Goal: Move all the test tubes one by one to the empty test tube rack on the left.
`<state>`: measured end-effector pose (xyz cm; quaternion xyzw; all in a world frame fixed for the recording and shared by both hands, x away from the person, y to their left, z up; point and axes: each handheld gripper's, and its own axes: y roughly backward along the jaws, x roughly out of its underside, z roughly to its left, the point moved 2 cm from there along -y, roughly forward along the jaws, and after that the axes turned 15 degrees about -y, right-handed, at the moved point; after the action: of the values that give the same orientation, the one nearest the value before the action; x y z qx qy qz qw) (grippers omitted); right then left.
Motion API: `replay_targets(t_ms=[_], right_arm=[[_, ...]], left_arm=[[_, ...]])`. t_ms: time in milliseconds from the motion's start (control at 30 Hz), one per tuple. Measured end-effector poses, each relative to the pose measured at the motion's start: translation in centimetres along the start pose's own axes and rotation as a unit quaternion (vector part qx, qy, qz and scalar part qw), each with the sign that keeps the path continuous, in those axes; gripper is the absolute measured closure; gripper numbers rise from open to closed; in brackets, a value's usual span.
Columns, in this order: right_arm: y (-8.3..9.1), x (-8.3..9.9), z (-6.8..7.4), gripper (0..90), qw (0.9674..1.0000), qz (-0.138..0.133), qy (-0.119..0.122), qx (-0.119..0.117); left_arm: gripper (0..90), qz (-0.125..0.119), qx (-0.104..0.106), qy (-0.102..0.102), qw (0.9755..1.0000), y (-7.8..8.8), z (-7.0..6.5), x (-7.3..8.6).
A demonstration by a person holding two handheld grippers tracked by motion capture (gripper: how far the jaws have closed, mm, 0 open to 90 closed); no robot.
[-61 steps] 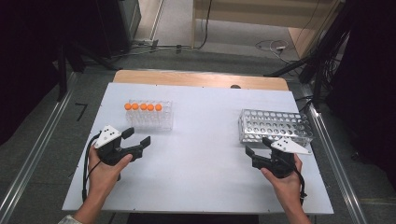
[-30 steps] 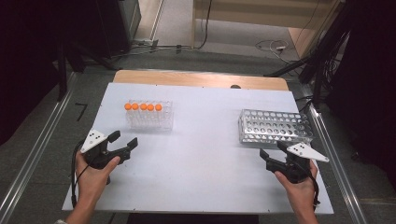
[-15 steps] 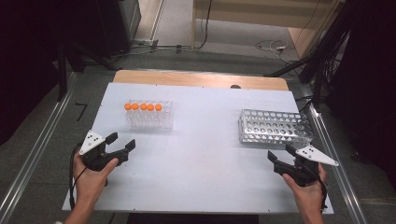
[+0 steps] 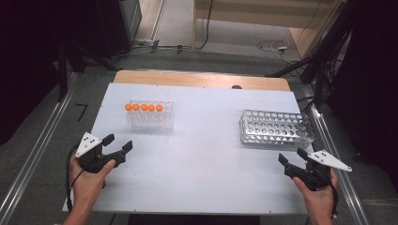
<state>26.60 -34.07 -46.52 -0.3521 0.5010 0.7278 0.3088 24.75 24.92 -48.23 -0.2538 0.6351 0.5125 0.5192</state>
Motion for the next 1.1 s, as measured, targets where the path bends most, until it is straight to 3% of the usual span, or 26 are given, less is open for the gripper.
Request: replay_targets(t_ms=[500,833,1100], right_arm=[[0.9,0.5,-2.6,22.2,0.9994,-0.003,-0.025,0.024],[0.9,0.6,-2.9,22.2,0.9992,-0.002,-0.027,0.030],[0.4,0.9,-3.3,22.1,0.9985,0.013,-0.034,0.042]], left_arm=[[23.9,0.001,-0.003,-0.002,1.0000,0.3,0.1,0.3],[23.9,0.003,-0.005,0.001,1.0000,0.7,0.2,0.6],[23.9,0.024,-0.006,0.005,0.9997,0.2,0.7,1.6]])
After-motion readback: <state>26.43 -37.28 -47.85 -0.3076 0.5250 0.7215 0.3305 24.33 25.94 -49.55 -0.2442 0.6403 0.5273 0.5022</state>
